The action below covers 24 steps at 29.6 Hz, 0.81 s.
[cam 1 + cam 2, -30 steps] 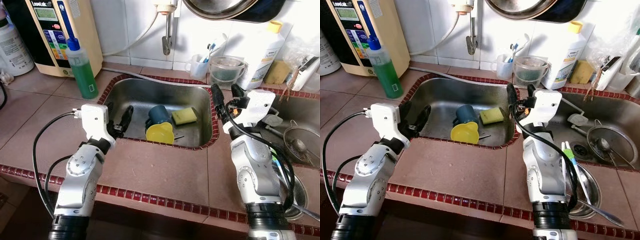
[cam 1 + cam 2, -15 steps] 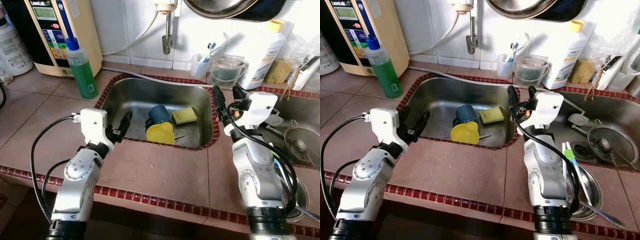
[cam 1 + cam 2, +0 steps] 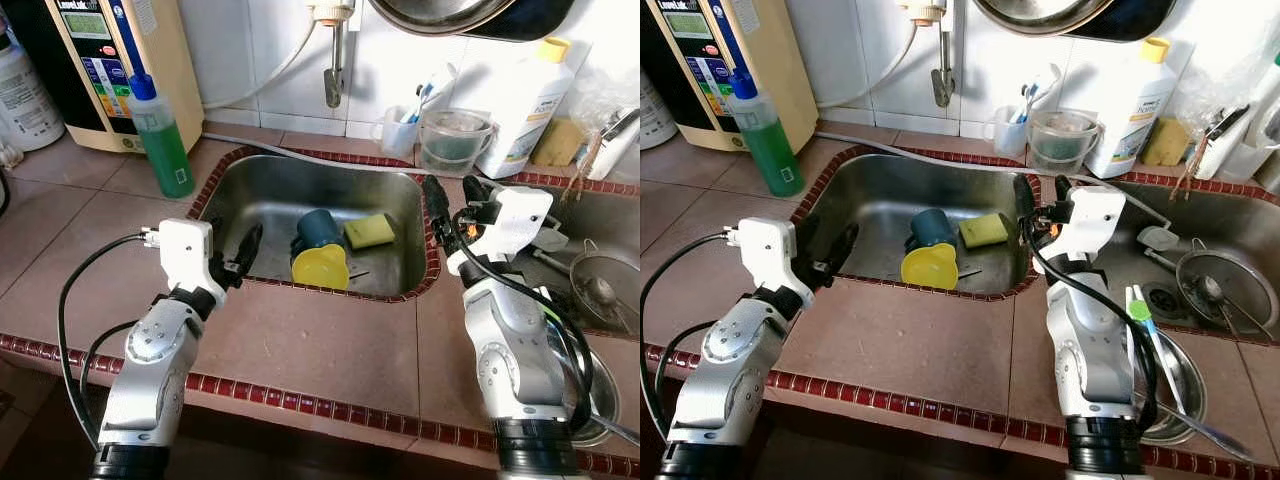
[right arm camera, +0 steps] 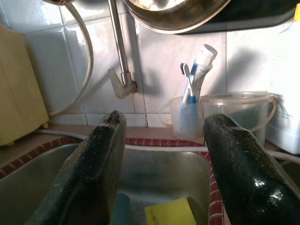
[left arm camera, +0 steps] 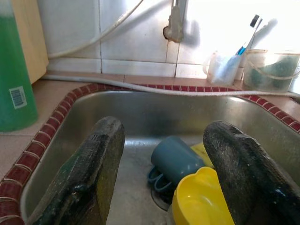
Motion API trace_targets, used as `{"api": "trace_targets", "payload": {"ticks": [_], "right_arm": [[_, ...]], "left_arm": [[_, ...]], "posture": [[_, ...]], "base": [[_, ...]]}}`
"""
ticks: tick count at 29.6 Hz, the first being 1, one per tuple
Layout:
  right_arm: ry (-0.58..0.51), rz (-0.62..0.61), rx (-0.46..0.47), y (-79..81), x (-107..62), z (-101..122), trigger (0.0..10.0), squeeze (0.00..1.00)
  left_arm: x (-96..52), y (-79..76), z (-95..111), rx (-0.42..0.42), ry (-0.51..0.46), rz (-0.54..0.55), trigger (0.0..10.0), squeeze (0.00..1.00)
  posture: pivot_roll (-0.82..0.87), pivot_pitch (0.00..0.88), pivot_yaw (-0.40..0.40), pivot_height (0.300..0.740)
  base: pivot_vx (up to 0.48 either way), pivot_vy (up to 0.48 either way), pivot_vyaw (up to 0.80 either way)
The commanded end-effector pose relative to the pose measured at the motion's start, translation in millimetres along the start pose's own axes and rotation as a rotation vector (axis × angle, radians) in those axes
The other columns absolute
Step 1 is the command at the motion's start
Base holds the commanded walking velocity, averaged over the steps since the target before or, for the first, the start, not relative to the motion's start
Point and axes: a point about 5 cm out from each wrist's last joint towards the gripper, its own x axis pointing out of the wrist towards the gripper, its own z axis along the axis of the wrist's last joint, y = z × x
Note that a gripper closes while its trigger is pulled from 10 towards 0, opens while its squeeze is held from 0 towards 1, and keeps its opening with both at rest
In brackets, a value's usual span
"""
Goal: Kitchen organization
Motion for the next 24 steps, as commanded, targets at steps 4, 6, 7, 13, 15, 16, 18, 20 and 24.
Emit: {"api": "trace_targets", "payload": {"ticks": [4, 6, 7, 13, 15, 16, 18, 20, 24], "right_arm": [[-0.005, 0.007, 0.005, 4.3, -1.0, 3, 10.0, 0.0], [-0.004, 0.008, 0.003, 4.1, -0.5, 4, 10.0, 0.0], [-0.003, 0.007, 0.0, 2.8, -0.1, 4, 10.0, 0.0], [-0.001, -0.007, 0.001, 1.0, 1.5, 3, 10.0, 0.0], [-0.001, -0.009, 0.003, 1.4, 2.2, 3, 10.0, 0.0], [-0.002, -0.009, 0.004, 1.6, 2.4, 2, 10.0, 0.0], [-0.004, -0.011, 0.005, 2.0, 3.3, 2, 10.0, 0.0], [-0.01, -0.015, 0.003, 1.7, 4.9, 3, 10.0, 0.0], [-0.02, -0.021, -0.006, 0.5, 6.6, 5, 10.0, 0.0]], "left_arm": [[-3.7, -0.1, -2, 0.003, 0.015, -0.02, 10.0, 0.0], [-3.2, -0.3, -3, 0.008, 0.02, -0.024, 10.0, 0.0], [-0.8, -0.6, -1, 0.007, 0.013, -0.025, 10.0, 0.0], [5.9, 1.8, 7, 0.008, -0.02, -0.009, 10.0, 0.0], [6.3, 2.2, 7, 0.01, -0.021, -0.006, 10.0, 0.0], [6.3, 2.2, 7, 0.014, -0.021, -0.006, 10.0, 0.0], [6.3, 2.3, 7, 0.013, -0.021, -0.004, 10.0, 0.0], [6.8, 2.3, 6, 0.013, -0.024, 0.001, 10.0, 0.0], [8.3, 2.1, 7, 0.015, -0.032, 0.005, 10.0, 0.0]], "posture": [[-0.15, 0.104, 0.052, 0.74], [-0.15, 0.11, 0.052, 0.74], [-0.15, 0.109, 0.047, 0.74], [-0.13, 0.102, 0.042, 0.74], [-0.13, 0.097, 0.04, 0.74], [-0.13, 0.097, 0.04, 0.74], [-0.13, 0.085, 0.036, 0.74], [-0.13, 0.074, 0.029, 0.74], [-0.13, 0.052, 0.022, 0.74]], "base": [[0.0, 0.0, 0.0], [0.0, 0.0, 0.0], [0.0, 0.0, 0.0], [0.0, 0.0, 0.0], [0.0, 0.0, 0.0], [0.0, 0.0, 0.0], [0.0, 0.0, 0.0], [0.0, 0.0, 0.0], [0.0, 0.0, 0.0]]}}
